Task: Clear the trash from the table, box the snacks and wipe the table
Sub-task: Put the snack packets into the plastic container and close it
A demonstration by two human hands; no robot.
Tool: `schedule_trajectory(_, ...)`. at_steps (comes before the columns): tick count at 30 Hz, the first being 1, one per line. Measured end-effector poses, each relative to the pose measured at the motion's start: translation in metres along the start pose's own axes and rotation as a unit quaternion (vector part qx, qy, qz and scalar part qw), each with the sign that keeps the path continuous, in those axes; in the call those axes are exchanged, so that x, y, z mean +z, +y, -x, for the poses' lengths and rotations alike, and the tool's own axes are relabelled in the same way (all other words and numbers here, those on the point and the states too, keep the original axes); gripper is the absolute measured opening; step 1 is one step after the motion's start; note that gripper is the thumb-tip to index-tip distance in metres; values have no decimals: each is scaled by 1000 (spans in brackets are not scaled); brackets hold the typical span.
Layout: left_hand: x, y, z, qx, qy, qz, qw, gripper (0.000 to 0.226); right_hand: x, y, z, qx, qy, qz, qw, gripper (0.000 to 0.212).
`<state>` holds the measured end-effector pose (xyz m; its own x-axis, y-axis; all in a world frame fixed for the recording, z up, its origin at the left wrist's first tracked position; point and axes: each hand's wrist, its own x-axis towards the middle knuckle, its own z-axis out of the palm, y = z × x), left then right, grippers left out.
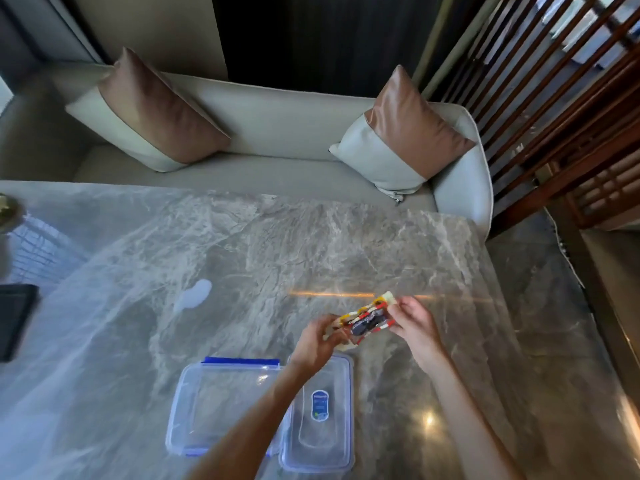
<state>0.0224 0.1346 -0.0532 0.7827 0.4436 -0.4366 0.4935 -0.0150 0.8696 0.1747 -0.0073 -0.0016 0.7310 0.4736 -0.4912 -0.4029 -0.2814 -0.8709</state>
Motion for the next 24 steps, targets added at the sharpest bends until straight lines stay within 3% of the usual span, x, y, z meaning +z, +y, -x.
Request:
schedule_trajectory(3,-13,14,53,19,7,85,996,10,0,17,43,26,-15,-69,997,13)
schedule_trajectory(7,-26,-6,121,-10,56,151,987,13,10,48,103,68,-87,-28,993,54)
schedule_trajectory(10,-38,-22,157,-61,97,162,980,13,29,79,140,87,-68,18,994,24)
schedule_trajectory(13,-52,-43,187,-99,139,125,977,17,55,99,169,108,-40,27,993,10)
schedule_trajectory(17,-81,-63,214,-106,171,81,976,12,95,104,190,106,-54,63,991,17)
schedule_trajectory(21,-117,-64,221,-93,226,-1,970,24,144,100,181,99,-96,151,979,16)
schedule_trajectory(24,-138,-65,207,-128,220,11,967,29,175,93,166,108,-106,185,971,18)
